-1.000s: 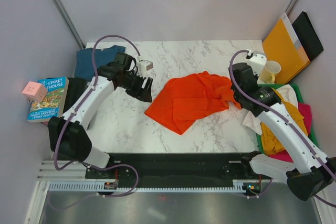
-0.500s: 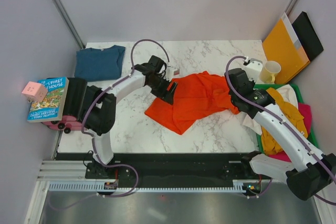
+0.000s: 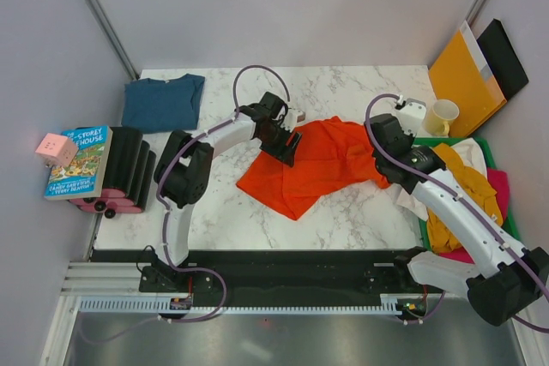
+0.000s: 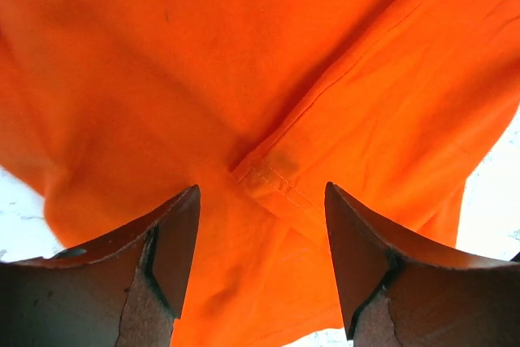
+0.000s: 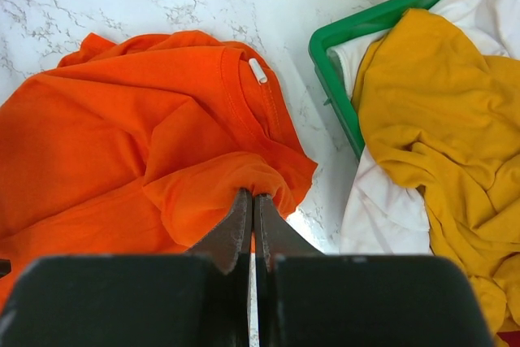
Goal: Fold and stack the t-shirts
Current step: Flatten out the tshirt
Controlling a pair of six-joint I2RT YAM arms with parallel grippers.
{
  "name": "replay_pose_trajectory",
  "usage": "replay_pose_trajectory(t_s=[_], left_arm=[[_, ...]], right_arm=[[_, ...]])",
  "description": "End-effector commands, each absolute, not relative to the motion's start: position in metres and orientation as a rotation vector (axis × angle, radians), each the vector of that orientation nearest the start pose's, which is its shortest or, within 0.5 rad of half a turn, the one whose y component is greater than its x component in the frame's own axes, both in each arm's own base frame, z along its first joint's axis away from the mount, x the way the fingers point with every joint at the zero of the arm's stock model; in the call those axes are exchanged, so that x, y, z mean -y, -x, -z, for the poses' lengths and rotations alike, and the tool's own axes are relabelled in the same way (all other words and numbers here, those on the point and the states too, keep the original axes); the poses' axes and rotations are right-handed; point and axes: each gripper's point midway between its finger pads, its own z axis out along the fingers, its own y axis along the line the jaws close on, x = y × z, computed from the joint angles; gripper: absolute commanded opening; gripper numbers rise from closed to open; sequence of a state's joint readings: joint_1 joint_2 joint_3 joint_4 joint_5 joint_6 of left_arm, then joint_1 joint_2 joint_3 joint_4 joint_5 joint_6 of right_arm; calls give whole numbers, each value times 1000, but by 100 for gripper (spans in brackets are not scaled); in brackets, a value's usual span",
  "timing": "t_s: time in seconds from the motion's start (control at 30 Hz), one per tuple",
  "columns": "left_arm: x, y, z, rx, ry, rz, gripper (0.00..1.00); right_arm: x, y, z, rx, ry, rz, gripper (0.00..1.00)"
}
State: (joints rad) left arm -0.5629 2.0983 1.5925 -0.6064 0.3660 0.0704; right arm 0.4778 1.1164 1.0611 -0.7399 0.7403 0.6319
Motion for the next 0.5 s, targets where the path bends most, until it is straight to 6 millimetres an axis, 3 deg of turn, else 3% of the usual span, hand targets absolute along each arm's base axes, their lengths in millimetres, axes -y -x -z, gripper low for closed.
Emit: replay_pose_trajectory(t_s=[0.0,0.47], left_arm=[[309,-368,-40,-2533,-934,648,68],[315,-353,-32,-2545,-986,689,42]], right_arm=[[-39,-299,-213,-2062,-506,251,0],[-41,-297,-202,-2077,-505,240,0]])
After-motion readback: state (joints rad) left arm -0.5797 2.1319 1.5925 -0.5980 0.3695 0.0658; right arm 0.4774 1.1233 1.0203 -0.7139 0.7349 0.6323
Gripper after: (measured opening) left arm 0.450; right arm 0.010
